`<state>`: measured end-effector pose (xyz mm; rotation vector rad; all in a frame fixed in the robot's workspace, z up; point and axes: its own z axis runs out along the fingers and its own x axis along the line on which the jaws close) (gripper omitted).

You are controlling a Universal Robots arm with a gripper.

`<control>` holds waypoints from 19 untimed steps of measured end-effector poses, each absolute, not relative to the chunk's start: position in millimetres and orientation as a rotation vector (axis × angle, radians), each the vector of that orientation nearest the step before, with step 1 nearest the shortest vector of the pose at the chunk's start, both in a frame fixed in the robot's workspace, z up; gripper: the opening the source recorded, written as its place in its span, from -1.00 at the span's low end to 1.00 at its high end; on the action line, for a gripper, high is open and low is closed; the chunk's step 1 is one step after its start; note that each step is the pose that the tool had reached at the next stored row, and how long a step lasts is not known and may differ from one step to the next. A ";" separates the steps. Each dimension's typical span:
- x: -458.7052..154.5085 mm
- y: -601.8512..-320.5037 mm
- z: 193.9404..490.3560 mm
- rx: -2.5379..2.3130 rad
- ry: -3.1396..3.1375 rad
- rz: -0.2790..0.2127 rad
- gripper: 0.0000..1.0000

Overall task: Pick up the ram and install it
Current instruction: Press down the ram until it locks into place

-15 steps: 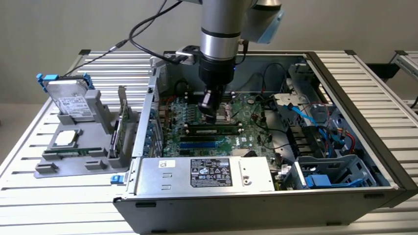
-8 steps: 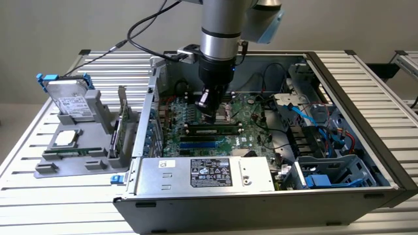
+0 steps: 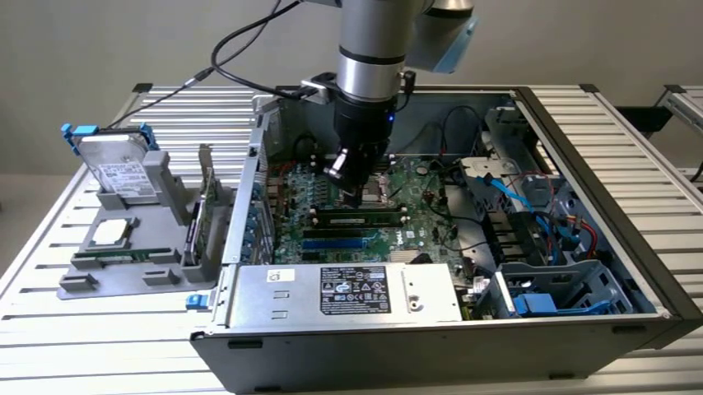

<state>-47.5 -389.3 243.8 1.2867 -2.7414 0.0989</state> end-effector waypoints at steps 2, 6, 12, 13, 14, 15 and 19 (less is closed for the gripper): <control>-47.5 -389.3 243.8 1.247 -2.761 0.098 -0.80; -47.6 -389.3 243.8 1.176 -2.799 0.099 -0.80; -47.5 -389.2 243.8 1.104 -2.862 0.117 -0.80; -47.6 -389.1 243.8 1.092 -2.872 0.120 -0.80; -47.5 -389.1 243.8 1.078 -2.882 0.123 -0.80; -47.5 -389.1 243.8 1.065 -2.892 0.126 -0.80; -47.5 -389.1 243.8 1.003 -2.929 0.133 -0.80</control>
